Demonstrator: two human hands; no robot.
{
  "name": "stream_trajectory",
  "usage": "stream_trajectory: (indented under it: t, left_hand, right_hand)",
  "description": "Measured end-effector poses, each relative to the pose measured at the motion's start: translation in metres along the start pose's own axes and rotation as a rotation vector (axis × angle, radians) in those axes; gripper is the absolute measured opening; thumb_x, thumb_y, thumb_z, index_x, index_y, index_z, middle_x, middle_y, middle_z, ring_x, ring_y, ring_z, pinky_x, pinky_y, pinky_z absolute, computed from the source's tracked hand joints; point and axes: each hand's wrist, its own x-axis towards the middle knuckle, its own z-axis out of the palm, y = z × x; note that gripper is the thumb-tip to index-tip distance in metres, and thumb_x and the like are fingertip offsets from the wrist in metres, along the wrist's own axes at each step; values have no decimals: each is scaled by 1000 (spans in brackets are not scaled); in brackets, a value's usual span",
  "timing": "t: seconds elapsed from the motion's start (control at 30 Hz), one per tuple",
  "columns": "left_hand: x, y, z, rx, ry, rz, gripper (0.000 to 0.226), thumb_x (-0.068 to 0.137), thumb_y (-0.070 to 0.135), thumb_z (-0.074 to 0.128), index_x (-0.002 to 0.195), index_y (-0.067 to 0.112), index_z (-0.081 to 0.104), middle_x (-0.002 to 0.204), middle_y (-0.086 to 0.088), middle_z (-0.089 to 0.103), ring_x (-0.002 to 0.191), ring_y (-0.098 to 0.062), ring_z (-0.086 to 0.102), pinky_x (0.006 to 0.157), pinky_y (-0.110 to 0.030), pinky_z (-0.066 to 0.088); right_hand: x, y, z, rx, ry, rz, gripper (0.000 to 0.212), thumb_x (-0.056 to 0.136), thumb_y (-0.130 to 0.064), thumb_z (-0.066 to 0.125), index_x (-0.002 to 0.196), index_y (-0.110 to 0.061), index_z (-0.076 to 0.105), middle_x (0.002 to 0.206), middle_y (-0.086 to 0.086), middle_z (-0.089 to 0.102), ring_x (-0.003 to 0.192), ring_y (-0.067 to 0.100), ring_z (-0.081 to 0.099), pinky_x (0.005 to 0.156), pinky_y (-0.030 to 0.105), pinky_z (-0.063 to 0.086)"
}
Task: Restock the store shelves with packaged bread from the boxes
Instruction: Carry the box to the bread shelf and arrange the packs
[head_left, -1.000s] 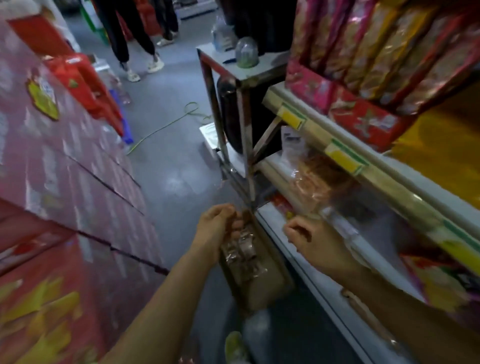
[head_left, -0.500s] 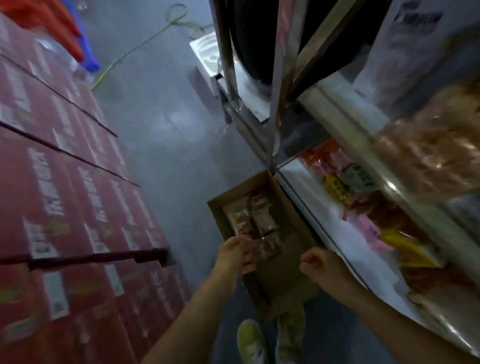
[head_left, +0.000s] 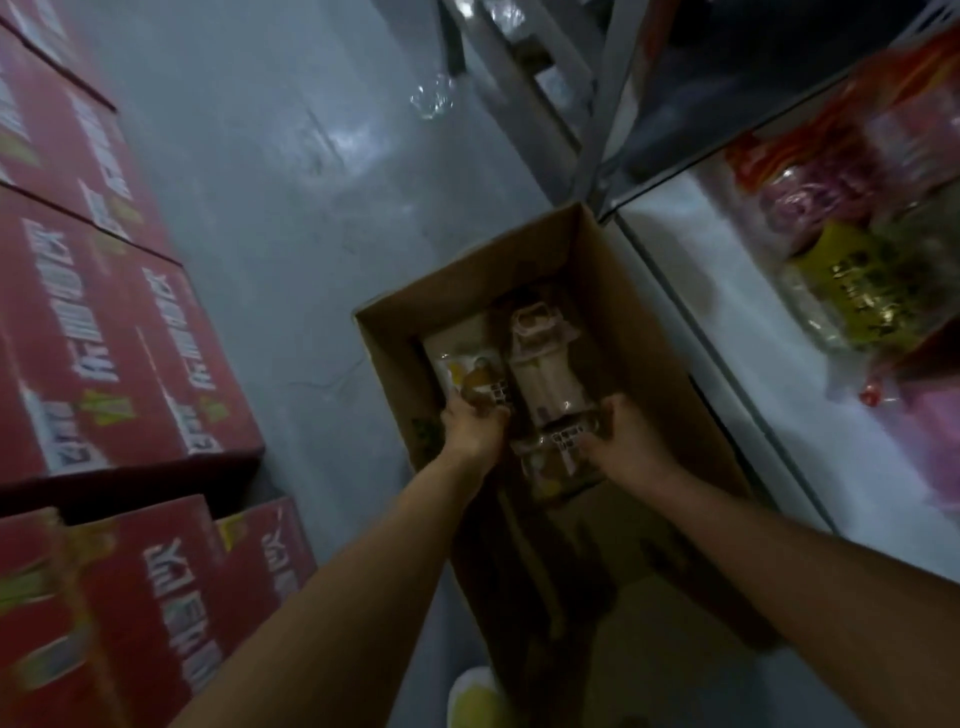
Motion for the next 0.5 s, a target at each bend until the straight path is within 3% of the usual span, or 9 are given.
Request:
stream_trajectory:
  t: [0.1, 0.13, 0.2, 0.23, 0.33, 0.43, 0.5]
  left_hand:
    - [53, -15, 18, 158, 96, -29, 78, 96, 36, 56, 155, 17, 10, 158, -14, 21, 143, -35, 26, 116, -53, 29]
    - [76, -23, 23, 159, 130, -41, 84, 93, 51, 55, 156, 16, 11, 159, -15, 20, 144, -37, 25, 116, -53, 29]
    - [105, -32, 33, 153, 169, -69, 112, 68, 88, 47, 155, 23, 17, 159, -14, 25, 140, -39, 33, 113, -55, 33]
    - [111, -33, 36, 124, 196, -88, 115, 67, 90, 44, 156, 24, 15, 159, -15, 24, 140, -40, 32, 114, -53, 32]
    - [105, -26, 40, 30, 297, -88, 77, 100, 43, 49, 156, 7, 10, 155, -14, 27, 143, -36, 28, 112, -38, 28]
    - [113, -33, 43, -35, 346, -112, 78, 93, 29, 65, 152, 5, 21, 147, -20, 39, 134, -38, 42, 109, -40, 40]
    - [114, -32, 41, -128, 343, -159, 80, 81, 27, 78, 144, 4, 35, 138, -20, 50, 124, -38, 53, 101, -43, 49]
  right_hand:
    - [48, -5, 15, -94, 99, 8, 59, 93, -21, 62, 142, -5, 35, 142, 15, 43, 133, 32, 40, 107, 41, 38]
    - [62, -5, 19, -101, 107, 21, 63, 93, -24, 61, 145, -5, 32, 146, 16, 40, 136, 33, 37, 110, 43, 35]
    - [88, -4, 27, -82, 103, 53, 64, 93, -25, 59, 146, -5, 29, 149, 18, 38, 138, 35, 36, 112, 46, 34]
    - [98, -3, 30, -56, 90, 77, 63, 93, -24, 59, 145, -4, 31, 148, 18, 40, 136, 35, 38, 111, 45, 35]
    - [115, -1, 38, 20, 54, 130, 67, 86, -26, 69, 141, -4, 40, 141, 17, 48, 129, 34, 47, 107, 45, 41]
    - [118, 2, 42, 82, 16, 181, 79, 77, -31, 79, 140, -3, 42, 139, 14, 51, 127, 32, 50, 103, 40, 45]
    - [113, 7, 40, 174, -1, 238, 82, 72, -31, 83, 139, -3, 44, 133, 14, 55, 119, 30, 55, 89, 33, 49]
